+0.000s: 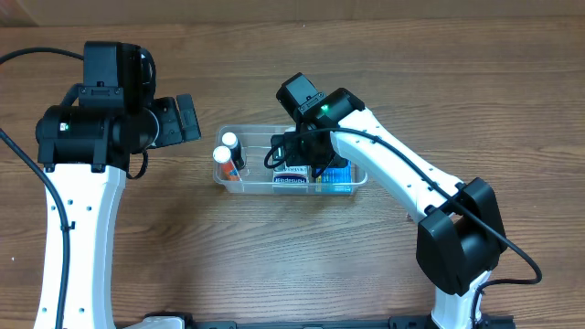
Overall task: Pack container
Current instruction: 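Lower the Hansaplast box into the container beside the blue box, then grasp the red Panadol box with the right gripper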
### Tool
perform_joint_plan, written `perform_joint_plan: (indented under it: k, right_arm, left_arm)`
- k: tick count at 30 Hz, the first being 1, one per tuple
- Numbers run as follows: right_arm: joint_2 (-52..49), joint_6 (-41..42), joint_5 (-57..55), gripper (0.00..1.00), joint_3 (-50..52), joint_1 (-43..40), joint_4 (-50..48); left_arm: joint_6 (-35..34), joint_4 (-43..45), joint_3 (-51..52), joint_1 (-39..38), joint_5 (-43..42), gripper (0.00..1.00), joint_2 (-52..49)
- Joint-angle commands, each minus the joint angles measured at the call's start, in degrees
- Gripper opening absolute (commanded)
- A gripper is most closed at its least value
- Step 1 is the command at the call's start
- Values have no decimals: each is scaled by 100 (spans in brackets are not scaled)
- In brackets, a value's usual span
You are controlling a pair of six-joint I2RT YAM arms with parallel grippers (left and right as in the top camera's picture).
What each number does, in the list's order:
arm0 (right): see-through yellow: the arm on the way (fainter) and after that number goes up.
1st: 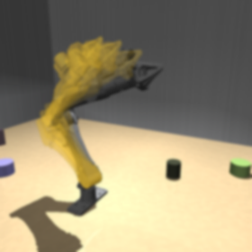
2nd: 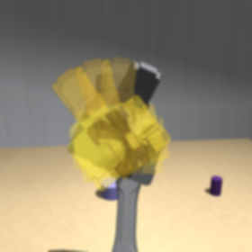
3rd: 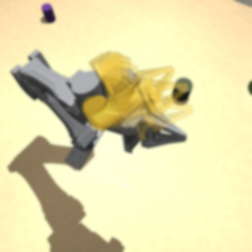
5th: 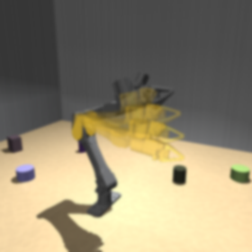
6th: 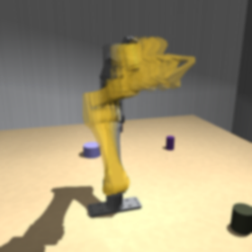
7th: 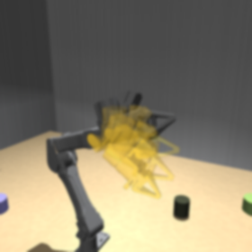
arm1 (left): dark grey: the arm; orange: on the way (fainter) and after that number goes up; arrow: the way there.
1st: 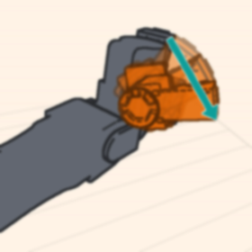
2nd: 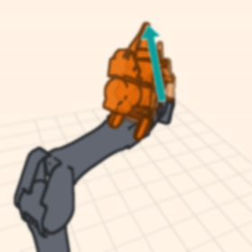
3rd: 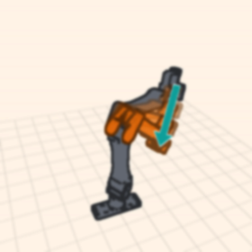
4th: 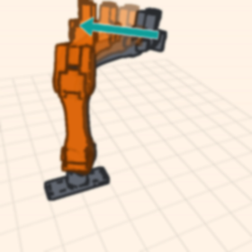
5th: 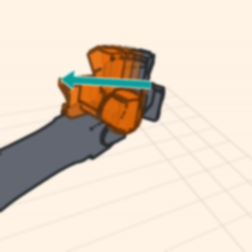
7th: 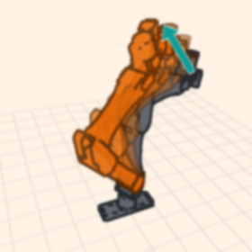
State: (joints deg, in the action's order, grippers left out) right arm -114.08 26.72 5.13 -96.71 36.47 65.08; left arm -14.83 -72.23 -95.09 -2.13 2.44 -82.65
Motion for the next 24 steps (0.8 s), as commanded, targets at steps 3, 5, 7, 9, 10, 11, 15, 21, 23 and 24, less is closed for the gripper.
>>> perform_joint_plan:
  k: [3, 5, 7, 9, 10, 11, 15, 21, 23, 24]
  right_arm:
    - [-70, -15, -20, 100, -76, 22, -26]
    - [-35, -13, -232, 100, -87, 15, -13]
    - [155, -9, -592, 100, -155, -46, 85]
    - [474, 63, -1027, 100, -306, -153, 238]
    - [638, 94, -1215, 100, -380, -219, 299]
    - [859, 166, -1453, 100, -463, -319, 376]
    - [1611, 205, -1862, 100, -518, -901, 481]
    - [2033, 393, -1705, 100, -509, -2446, 1346]
    - [2033, 282, -1554, 100, -341, -2900, 1631]
    - [2033, 282, -1539, 100, -262, -3034, 1711]
  left_arm:
    - [-37, 4, -48, 26, 74, 100, -13]
    - [-37, 0, -48, 26, 74, 100, -13]
    - [-35, -7, -48, 26, 74, 100, -13]
    - [-35, -13, -48, 26, 74, 100, -13]
    - [-35, -11, -48, 26, 74, 100, -13]
    - [-35, -9, -48, 26, 74, 100, -13]
    - [-35, -13, -48, 26, 74, 100, -13]
    - [-35, -20, -48, 26, 74, 100, -13]
    - [-35, -20, -48, 26, 72, 100, -13]
    - [-37, -20, -48, 26, 72, 100, -13]
